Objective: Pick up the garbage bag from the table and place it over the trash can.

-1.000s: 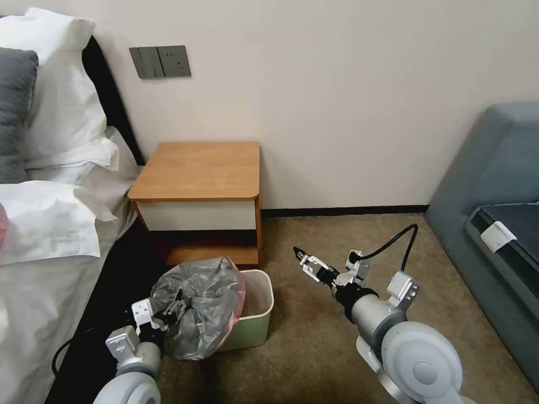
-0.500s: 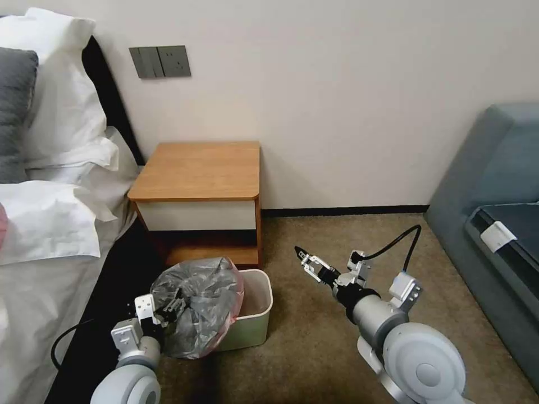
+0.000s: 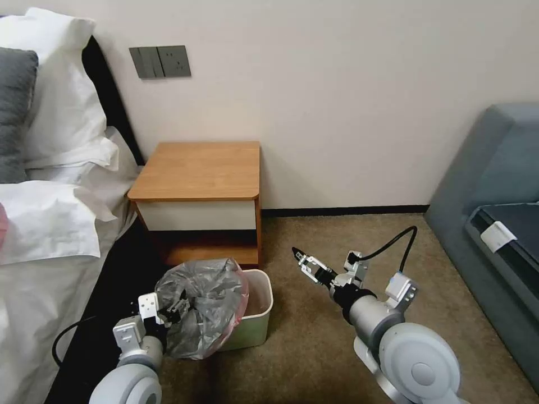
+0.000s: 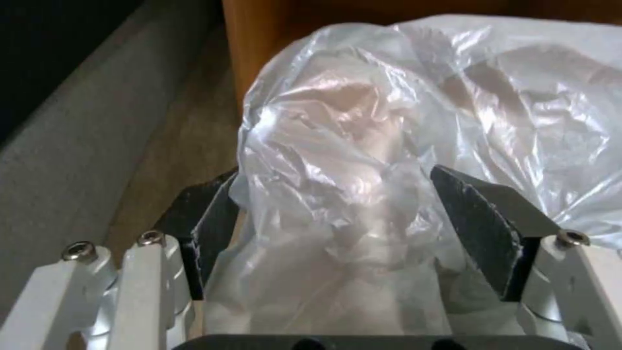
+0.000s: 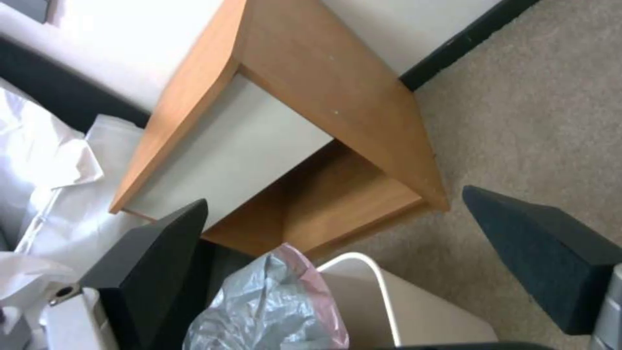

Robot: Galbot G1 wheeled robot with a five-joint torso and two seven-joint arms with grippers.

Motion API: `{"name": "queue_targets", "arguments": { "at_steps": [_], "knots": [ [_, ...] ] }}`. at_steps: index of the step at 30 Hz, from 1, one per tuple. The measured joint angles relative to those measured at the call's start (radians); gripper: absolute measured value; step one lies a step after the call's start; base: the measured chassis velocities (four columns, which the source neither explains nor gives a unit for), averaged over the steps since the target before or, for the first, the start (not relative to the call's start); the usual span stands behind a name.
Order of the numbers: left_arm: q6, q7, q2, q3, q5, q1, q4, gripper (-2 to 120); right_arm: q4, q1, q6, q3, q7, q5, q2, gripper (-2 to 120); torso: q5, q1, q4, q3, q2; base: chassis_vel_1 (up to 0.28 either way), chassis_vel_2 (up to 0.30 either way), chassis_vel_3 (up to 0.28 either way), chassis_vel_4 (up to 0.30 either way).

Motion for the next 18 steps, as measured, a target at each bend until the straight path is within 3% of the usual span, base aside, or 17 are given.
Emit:
{"name": "queue_targets", "arguments": {
  "at_steps": [3,9,18],
  "knots": [
    [0.0,0.0,-0.001,0.004,0.001,-0.002,0.004,74,-0.002,0.001,0.0,-0.001,0.0,0.0,-0.001,100,-0.0001,0.0,0.0,0.0,0.0,0.0,0.0,0.0,0.0],
    [0.005,0.0,-0.001,0.027,0.009,-0.011,0.005,56,-0.003,-0.001,0.0,-0.003,-0.002,-0.005,0.002,100,0.0,0.0,0.0,0.0,0.0,0.0,0.0,0.0,0.0],
    [0.016,0.0,0.003,0.059,0.016,-0.038,0.029,57,-0.006,-0.001,0.0,-0.005,-0.002,-0.008,0.004,100,0.0,0.0,-0.0001,0.0,0.0,0.0,0.0,0.0,0.0]
  ]
}}
